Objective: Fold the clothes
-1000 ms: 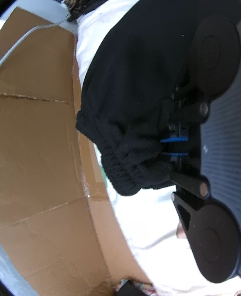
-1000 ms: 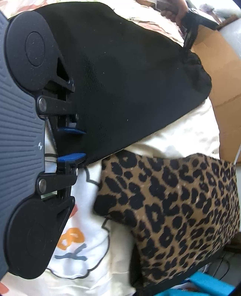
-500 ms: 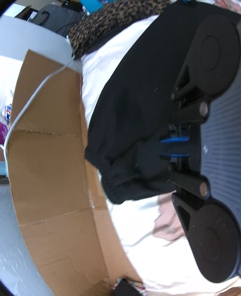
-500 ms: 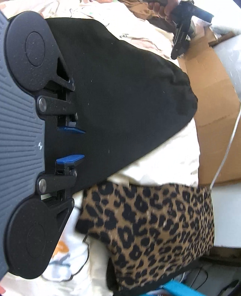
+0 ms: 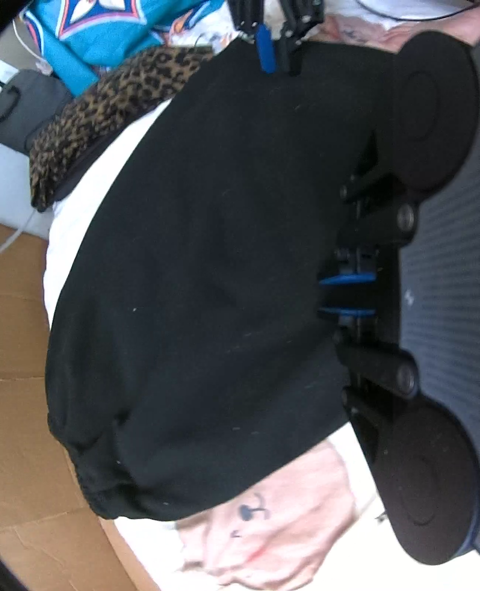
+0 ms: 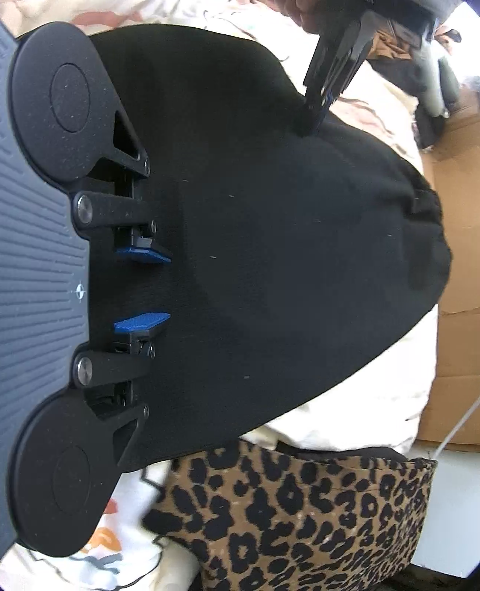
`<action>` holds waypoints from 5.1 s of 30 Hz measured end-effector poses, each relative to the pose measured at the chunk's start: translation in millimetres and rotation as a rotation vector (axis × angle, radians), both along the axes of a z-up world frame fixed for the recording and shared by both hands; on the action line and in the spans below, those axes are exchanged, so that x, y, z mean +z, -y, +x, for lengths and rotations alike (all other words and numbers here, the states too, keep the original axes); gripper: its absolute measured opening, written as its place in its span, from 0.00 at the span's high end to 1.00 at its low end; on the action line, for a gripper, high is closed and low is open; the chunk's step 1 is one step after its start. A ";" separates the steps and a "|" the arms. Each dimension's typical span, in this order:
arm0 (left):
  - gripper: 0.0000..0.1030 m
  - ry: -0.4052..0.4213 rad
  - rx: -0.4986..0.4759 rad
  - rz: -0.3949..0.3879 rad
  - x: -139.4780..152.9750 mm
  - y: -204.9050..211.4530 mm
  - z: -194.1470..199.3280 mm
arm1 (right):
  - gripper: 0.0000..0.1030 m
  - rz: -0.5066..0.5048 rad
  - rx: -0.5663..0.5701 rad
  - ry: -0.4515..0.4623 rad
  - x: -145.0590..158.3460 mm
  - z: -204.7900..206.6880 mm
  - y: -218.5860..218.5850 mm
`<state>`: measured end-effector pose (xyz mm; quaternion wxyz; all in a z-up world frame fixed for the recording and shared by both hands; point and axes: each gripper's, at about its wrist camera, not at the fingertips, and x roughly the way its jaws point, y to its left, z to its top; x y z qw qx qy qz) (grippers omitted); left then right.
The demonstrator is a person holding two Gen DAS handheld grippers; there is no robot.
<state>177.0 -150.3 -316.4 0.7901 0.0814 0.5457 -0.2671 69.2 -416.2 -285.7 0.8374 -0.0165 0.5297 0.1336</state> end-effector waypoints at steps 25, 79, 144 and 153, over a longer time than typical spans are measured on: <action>0.38 -0.029 0.096 -0.172 51.5 -103.7 -63.9 | 0.57 0.010 0.218 0.049 82.8 4.7 -96.0; 0.23 0.002 -0.059 -0.118 -15.7 -51.3 -69.6 | 0.98 0.114 0.265 -0.011 49.8 10.7 -181.7; 0.84 0.071 -0.373 -0.127 -0.1 -69.4 -100.0 | 0.61 -0.114 -0.258 -0.102 -3.7 4.4 12.2; 0.84 0.046 -0.280 -0.107 37.6 -60.4 -104.3 | 0.60 -0.005 -0.396 -0.070 10.4 -22.7 41.8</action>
